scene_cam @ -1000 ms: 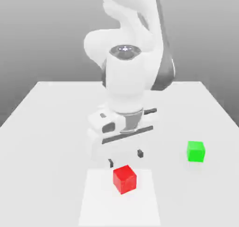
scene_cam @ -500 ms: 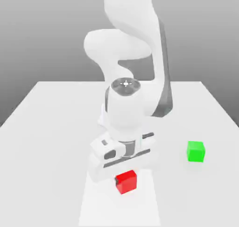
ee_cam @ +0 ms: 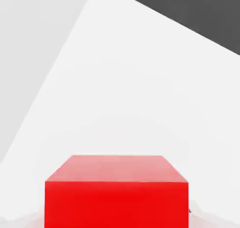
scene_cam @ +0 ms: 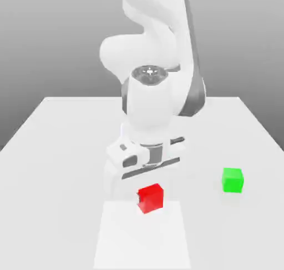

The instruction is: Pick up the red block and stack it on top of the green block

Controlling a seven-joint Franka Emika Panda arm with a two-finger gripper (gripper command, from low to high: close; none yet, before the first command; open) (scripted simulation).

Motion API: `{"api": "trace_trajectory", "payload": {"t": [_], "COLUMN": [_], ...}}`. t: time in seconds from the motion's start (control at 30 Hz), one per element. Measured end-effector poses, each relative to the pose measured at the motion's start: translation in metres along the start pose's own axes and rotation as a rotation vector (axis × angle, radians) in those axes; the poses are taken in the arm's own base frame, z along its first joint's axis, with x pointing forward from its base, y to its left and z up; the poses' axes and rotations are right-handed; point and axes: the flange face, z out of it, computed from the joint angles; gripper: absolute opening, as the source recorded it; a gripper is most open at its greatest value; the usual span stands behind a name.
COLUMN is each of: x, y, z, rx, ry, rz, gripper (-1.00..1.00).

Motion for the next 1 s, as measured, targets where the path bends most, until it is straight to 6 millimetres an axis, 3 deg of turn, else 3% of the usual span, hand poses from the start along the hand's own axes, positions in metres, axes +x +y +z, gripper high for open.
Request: {"api": "trace_trajectory", "payload": {"t": [0.13, 0.53, 0.87, 1.0], "x": [-0.024, -0.108, -0.201, -0.214], "y": [-0.046, -0.136, -0.184, -0.191], "z": [-0.009, -0.028, -0.036, -0.028], "rx": [0.002, 0.002, -0.001, 0.003], "ry": [-0.003, -0.006, -0.002, -0.028], "rz": [-0.097, -0.306, -0.492, -0.518], "gripper": [-1.00, -1.00, -1.00, -1.00]}}
